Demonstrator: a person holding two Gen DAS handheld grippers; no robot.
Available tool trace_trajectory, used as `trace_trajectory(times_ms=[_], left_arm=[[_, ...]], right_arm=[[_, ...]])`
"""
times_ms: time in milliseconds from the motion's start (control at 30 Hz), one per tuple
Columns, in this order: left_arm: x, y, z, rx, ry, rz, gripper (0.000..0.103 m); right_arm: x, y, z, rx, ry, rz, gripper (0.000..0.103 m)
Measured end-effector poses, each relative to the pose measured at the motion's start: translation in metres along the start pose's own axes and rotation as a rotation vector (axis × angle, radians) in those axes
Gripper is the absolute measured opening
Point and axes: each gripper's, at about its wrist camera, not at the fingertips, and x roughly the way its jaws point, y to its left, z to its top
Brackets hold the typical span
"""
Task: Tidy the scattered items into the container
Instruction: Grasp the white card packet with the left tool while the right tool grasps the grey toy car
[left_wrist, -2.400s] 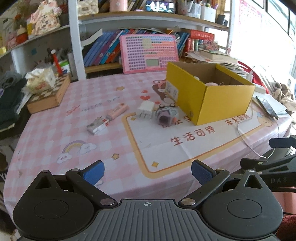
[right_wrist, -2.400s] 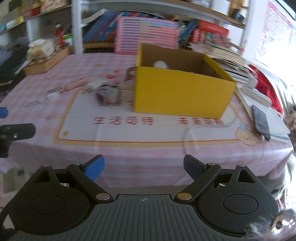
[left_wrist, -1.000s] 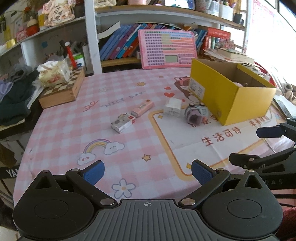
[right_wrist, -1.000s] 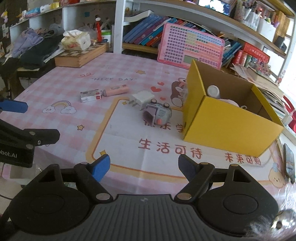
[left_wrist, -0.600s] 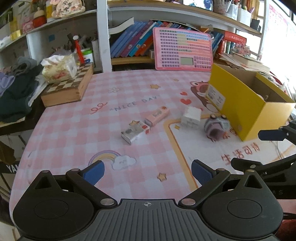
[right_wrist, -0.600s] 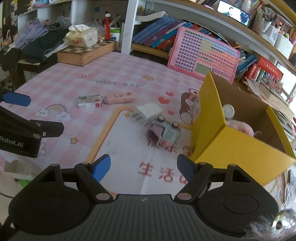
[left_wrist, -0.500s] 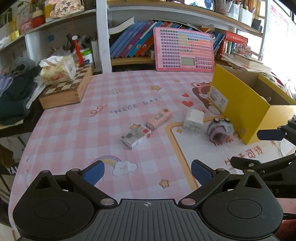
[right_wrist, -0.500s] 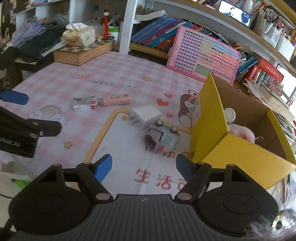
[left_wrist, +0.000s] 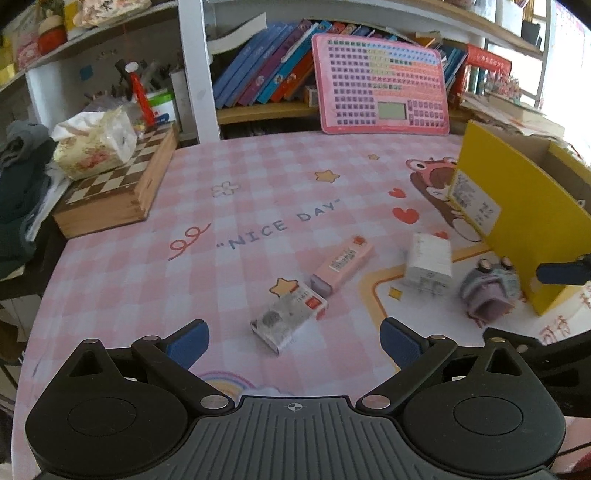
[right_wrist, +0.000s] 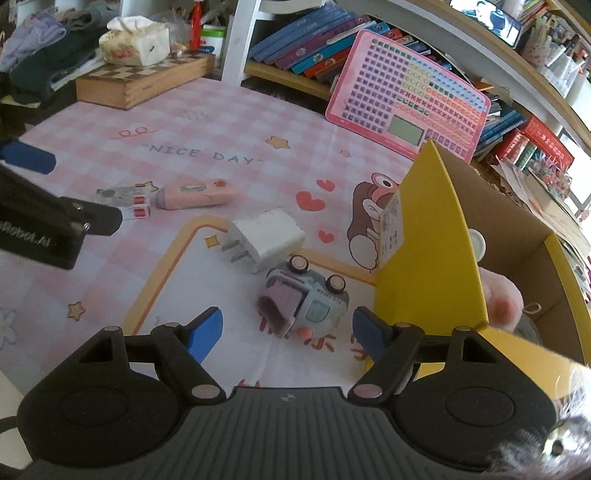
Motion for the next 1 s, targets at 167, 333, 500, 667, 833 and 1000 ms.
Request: trace_trajectory(times_ms=[167,333,500,667,833,1000], left_arm=[[0.017,0.006,0.009,0.003,0.024,-0.002,0.099],[0.032,0.009,0.013,0.003,0.055,-0.007,0.095],[0.042,0.012,0.012,-0.013,0.093,-0.022,0.091],[0.048,0.013,0.011,-0.01,0.114,-0.023,0.084],[0.052,0.01,0.009,0.014,0.122,-0.038,0.07],[0.054,0.003,0.014,0.055,0.11,-0.061,0.053]], right_arm=[[0.013,0.003,0.005,-0.047,0.024,0.01,0.079],[0.024,0.001,0.008,-0.056,0.044,0.014,0.079],[0.026,0.0,0.01,-0.066,0.03,0.021,0.074],[0.022,-0.003,0.012,-0.06,0.006,0.069,0.064],[0.019,0.0,0.014,-0.076,-0.004,0.12,0.064],[0.02,0.003,0.013,-0.087,0.003,0.131,0.073]])
